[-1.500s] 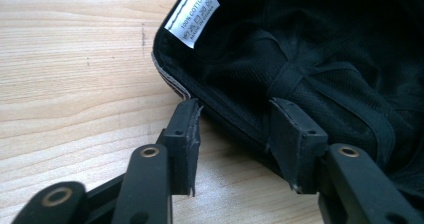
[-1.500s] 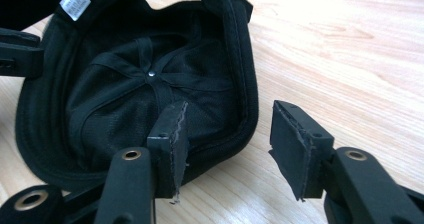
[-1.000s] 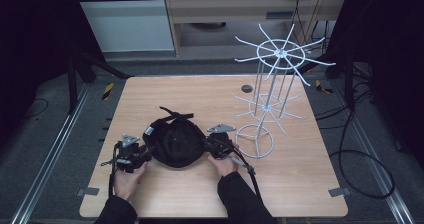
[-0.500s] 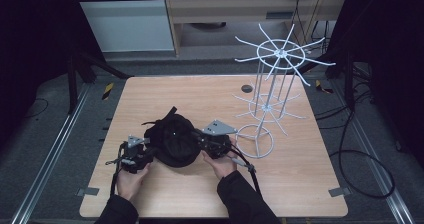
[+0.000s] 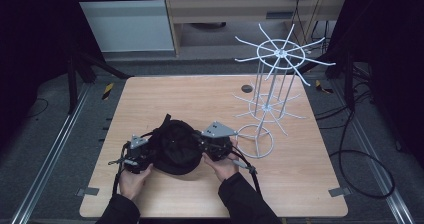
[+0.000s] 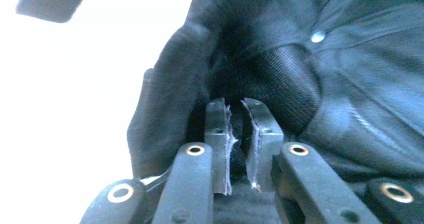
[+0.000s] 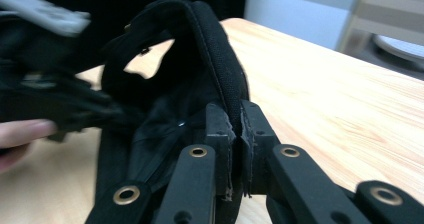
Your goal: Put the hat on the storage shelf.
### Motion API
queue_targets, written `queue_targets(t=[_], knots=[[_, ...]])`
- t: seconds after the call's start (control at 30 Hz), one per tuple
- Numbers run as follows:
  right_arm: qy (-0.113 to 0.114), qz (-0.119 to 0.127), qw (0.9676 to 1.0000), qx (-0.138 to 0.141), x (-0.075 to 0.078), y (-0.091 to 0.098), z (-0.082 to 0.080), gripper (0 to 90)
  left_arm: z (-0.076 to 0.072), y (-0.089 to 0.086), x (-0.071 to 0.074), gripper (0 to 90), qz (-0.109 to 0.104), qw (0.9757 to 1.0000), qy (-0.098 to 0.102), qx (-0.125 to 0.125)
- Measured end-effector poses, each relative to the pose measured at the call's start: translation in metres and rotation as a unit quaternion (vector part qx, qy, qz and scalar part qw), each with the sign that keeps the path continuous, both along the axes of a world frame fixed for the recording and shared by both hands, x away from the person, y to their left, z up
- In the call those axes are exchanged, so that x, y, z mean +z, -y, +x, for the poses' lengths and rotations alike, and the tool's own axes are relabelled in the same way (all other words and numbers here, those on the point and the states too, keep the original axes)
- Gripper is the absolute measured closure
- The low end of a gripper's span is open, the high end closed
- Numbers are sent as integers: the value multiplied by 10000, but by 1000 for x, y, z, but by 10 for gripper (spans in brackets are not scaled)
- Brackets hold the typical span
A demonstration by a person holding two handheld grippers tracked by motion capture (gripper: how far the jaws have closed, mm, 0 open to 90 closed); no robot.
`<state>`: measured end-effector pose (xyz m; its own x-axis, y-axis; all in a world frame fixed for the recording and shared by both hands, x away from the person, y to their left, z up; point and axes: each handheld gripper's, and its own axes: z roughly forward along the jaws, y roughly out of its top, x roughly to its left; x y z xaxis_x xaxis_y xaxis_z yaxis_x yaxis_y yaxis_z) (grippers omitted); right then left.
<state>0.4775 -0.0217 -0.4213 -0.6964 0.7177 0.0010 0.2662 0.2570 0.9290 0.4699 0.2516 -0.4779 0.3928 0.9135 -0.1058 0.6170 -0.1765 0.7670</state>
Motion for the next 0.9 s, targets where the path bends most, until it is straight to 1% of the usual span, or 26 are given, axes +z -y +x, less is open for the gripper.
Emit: queue_targets(t=[0.03,0.07,0.1,0.13,0.23,0.27,0.3,0.33,0.37,0.4,0.43,0.47,0.5,0.53,0.57,0.6,0.63,0.77,0.8,0.83,0.87,0.9], knots=[[0,0,10000,0,0,0,0,849,0,0,0,796,0,10000,0,0],[-4,-7,9998,-185,0,3,2,850,-3,0,3,779,-36,10000,46,-17],[-4,-7,9998,-185,0,3,2,850,-5,0,5,779,-77,9999,61,-25],[-13,-7,9997,-236,0,4,3,850,-9,0,8,760,-106,9999,107,-35],[-48,-31,9990,-443,-1,9,5,850,-19,-4,16,680,-76,9996,269,28],[-73,-26,9987,-503,-1,12,6,851,-23,-9,19,642,-107,9993,347,97],[-73,-26,9987,-503,-1,12,6,851,-23,-9,19,625,-107,9993,347,97],[-69,1,9987,-512,-1,15,7,851,-24,-14,21,599,-19,9989,429,196],[-69,1,9987,-512,-1,15,7,851,-24,-14,21,581,-19,9989,429,196],[-59,7,9987,-503,-1,15,6,851,-22,-16,19,581,8,9987,428,264],[-13,-14,9989,-472,1,16,5,851,-15,-20,15,544,73,9988,354,339],[6,-10,9990,-456,2,16,4,851,-11,-21,13,538,90,9989,298,353],[6,-10,9990,-456,2,16,4,851,-11,-21,13,532,90,9989,298,353],[28,-4,9990,-449,3,16,4,850,-7,-21,10,532,85,9992,237,309],[69,-15,9991,-426,4,16,2,850,-3,-19,7,553,74,9996,191,209],[69,-15,9991,-426,4,16,2,850,-3,-19,7,574,74,9996,191,209],[96,-20,9991,-420,5,15,2,850,-1,-17,5,574,74,9997,173,152],[213,-28,9995,-250,10,13,0,850,7,-11,3,658,57,9998,187,17],[320,-66,9994,-137,13,10,-2,850,8,-11,3,714,49,9998,207,-4],[320,-66,9994,-137,13,10,-2,850,10,-11,3,714,26,9998,215,-13],[378,-80,9992,-84,14,9,-2,850,12,-10,2,744,13,9997,235,-4],[513,-74,9986,60,16,7,-5,850,15,-10,2,777,1,9996,271,41]])
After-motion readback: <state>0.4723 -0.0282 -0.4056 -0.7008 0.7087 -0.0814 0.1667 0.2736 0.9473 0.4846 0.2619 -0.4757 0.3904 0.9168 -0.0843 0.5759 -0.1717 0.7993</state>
